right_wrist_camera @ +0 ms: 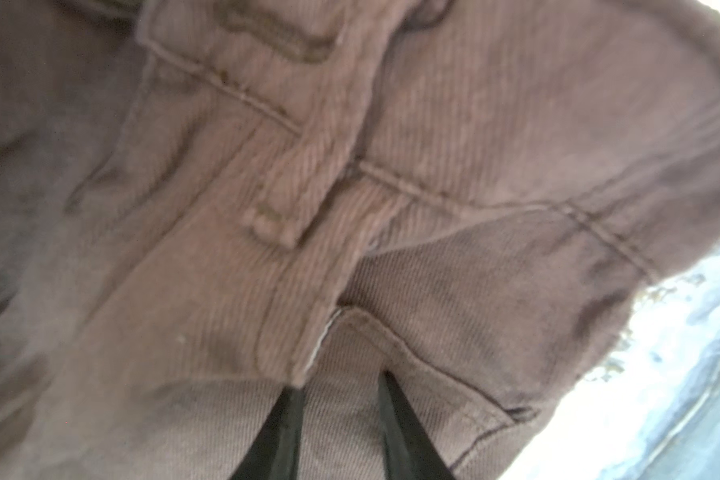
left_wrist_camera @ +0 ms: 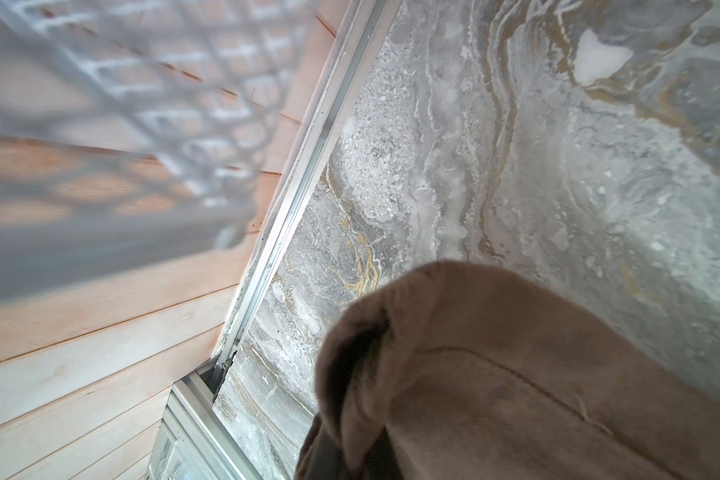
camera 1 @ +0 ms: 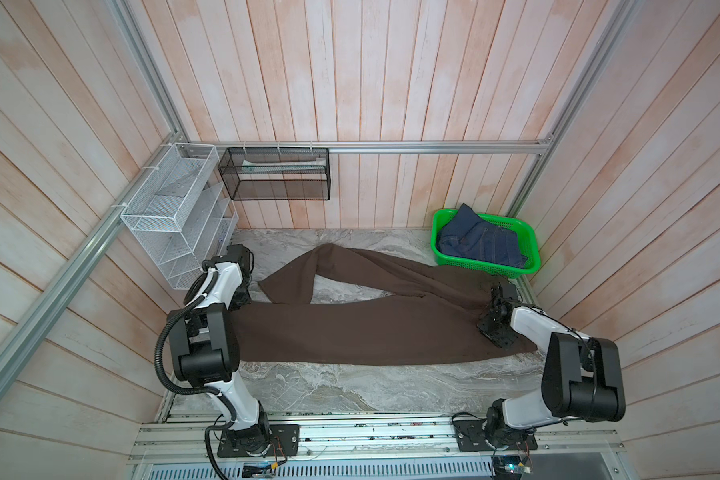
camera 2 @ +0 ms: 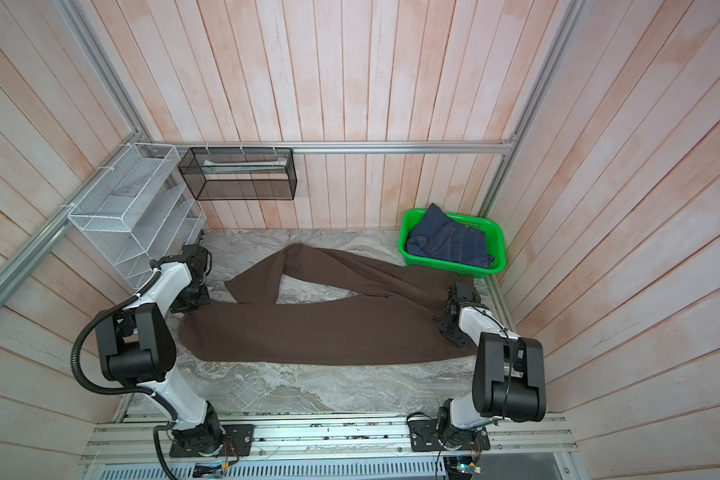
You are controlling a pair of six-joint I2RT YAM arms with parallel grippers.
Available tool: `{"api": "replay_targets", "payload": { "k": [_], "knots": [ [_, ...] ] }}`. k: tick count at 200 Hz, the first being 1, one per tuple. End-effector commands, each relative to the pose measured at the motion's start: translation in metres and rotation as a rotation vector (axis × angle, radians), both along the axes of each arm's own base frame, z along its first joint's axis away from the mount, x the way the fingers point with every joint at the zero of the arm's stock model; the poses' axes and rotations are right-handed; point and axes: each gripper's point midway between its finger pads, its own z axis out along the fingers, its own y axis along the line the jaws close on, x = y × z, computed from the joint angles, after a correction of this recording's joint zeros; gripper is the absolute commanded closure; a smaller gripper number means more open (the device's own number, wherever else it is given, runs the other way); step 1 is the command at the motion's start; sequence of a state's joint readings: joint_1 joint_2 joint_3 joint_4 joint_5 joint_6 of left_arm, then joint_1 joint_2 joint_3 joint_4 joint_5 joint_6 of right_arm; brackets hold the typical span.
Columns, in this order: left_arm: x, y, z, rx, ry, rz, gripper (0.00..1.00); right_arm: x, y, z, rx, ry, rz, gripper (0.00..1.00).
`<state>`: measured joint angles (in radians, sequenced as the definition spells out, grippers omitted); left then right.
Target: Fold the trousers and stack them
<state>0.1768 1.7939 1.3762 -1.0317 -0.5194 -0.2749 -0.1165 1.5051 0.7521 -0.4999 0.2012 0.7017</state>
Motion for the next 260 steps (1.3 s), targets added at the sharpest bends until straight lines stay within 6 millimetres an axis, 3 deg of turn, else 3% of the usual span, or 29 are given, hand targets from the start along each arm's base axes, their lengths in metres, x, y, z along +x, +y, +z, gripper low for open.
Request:
{"api": "replay_targets", "payload": {
  "k": [1, 35, 75, 102, 127, 147, 176, 202, 229, 260],
  "knots": [
    [0.014, 0.013, 0.009, 0.032, -0.050, 0.004, 1.00, -0.044, -0.005, -0.029, -0.012, 0.189, 0.006, 0.65],
    [0.003, 0.010, 0.009, 0.028, -0.036, -0.001, 1.00, -0.044, 0.006, -0.013, 0.030, 0.130, 0.007, 0.63],
    [-0.005, 0.010, 0.002, 0.029, 0.002, 0.001, 1.00, -0.049, -0.005, 0.009, -0.020, 0.079, -0.070, 0.60],
    [-0.006, 0.007, 0.006, 0.009, -0.010, -0.002, 0.67, -0.040, -0.006, 0.046, -0.020, -0.057, -0.093, 0.60],
    [-0.003, -0.002, 0.022, -0.015, -0.043, -0.013, 0.51, -0.021, 0.005, 0.082, 0.037, -0.189, -0.083, 0.60],
    [0.001, -0.022, 0.037, -0.034, -0.073, -0.055, 0.42, -0.005, 0.028, 0.093, 0.086, -0.217, -0.023, 0.60],
    [0.000, -0.063, 0.043, -0.081, -0.094, -0.140, 0.34, 0.014, 0.075, 0.077, 0.140, -0.167, 0.096, 0.60],
    [-0.008, -0.102, 0.018, -0.182, -0.086, -0.209, 0.37, 0.019, 0.105, 0.047, 0.182, -0.117, 0.156, 0.61],
    [-0.025, -0.128, -0.022, -0.277, -0.037, -0.237, 0.46, 0.011, 0.114, 0.014, 0.217, -0.057, 0.180, 0.63],
    [-0.039, -0.138, -0.044, -0.350, -0.054, -0.211, 0.44, -0.012, 0.103, -0.010, 0.181, -0.013, 0.159, 0.63]
  ]
}}
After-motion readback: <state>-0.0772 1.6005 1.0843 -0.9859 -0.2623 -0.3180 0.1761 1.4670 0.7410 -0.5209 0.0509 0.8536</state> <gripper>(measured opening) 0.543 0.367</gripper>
